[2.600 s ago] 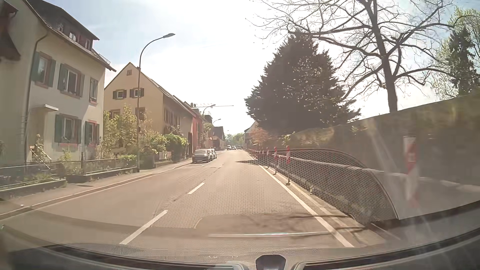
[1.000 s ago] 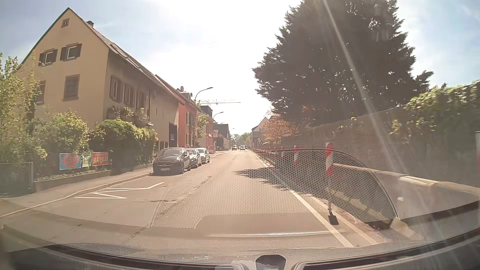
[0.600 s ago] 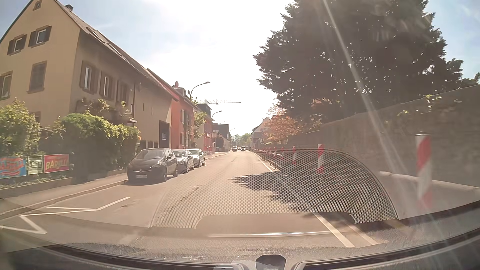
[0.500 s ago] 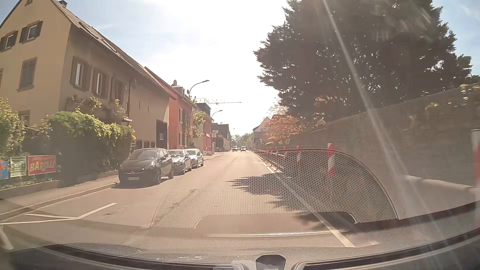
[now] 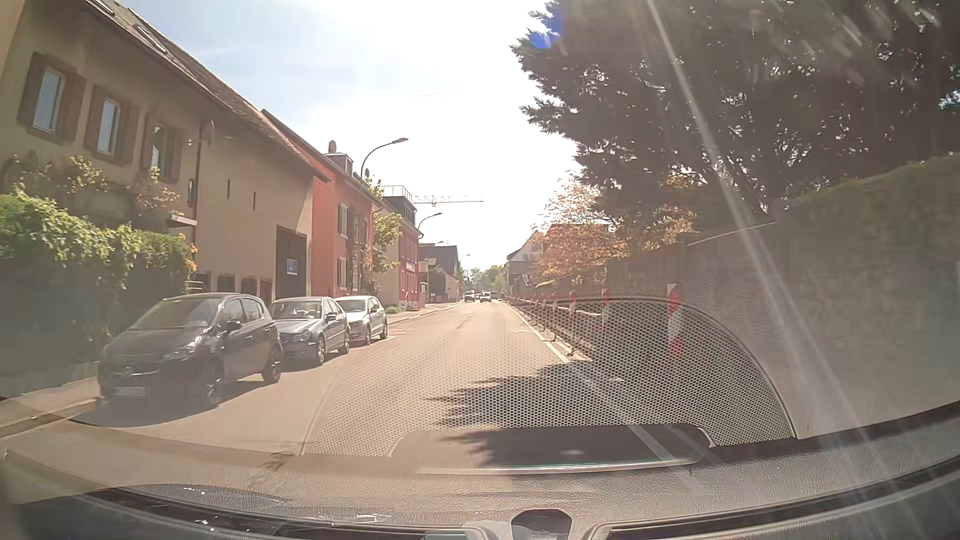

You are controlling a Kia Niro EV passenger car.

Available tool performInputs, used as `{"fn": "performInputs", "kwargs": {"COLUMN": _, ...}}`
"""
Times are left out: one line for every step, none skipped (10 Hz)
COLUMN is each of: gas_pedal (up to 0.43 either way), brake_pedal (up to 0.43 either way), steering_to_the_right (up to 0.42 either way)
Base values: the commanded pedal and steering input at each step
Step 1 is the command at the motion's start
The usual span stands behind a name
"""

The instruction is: Follow the waypoints while adhering to traffic rules and regulations

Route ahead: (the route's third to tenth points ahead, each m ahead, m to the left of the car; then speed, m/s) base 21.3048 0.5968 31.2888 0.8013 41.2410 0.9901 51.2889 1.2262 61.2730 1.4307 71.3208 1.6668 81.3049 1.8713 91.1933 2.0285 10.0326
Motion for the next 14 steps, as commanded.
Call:
{"fn": "performInputs", "kwargs": {"gas_pedal": 0.079, "brake_pedal": 0.000, "steering_to_the_right": 0.000}}
{"fn": "performInputs", "kwargs": {"gas_pedal": 0.079, "brake_pedal": 0.000, "steering_to_the_right": 0.000}}
{"fn": "performInputs", "kwargs": {"gas_pedal": 0.079, "brake_pedal": 0.000, "steering_to_the_right": 0.000}}
{"fn": "performInputs", "kwargs": {"gas_pedal": 0.079, "brake_pedal": 0.000, "steering_to_the_right": 0.000}}
{"fn": "performInputs", "kwargs": {"gas_pedal": 0.079, "brake_pedal": 0.000, "steering_to_the_right": 0.000}}
{"fn": "performInputs", "kwargs": {"gas_pedal": 0.079, "brake_pedal": 0.000, "steering_to_the_right": 0.000}}
{"fn": "performInputs", "kwargs": {"gas_pedal": 0.079, "brake_pedal": 0.000, "steering_to_the_right": 0.000}}
{"fn": "performInputs", "kwargs": {"gas_pedal": 0.079, "brake_pedal": 0.000, "steering_to_the_right": 0.000}}
{"fn": "performInputs", "kwargs": {"gas_pedal": 0.079, "brake_pedal": 0.000, "steering_to_the_right": 0.000}}
{"fn": "performInputs", "kwargs": {"gas_pedal": 0.079, "brake_pedal": 0.000, "steering_to_the_right": 0.000}}
{"fn": "performInputs", "kwargs": {"gas_pedal": 0.079, "brake_pedal": 0.000, "steering_to_the_right": 0.000}}
{"fn": "performInputs", "kwargs": {"gas_pedal": 0.079, "brake_pedal": 0.000, "steering_to_the_right": 0.000}}
{"fn": "performInputs", "kwargs": {"gas_pedal": 0.079, "brake_pedal": 0.000, "steering_to_the_right": 0.000}}
{"fn": "performInputs", "kwargs": {"gas_pedal": 0.079, "brake_pedal": 0.000, "steering_to_the_right": 0.000}}
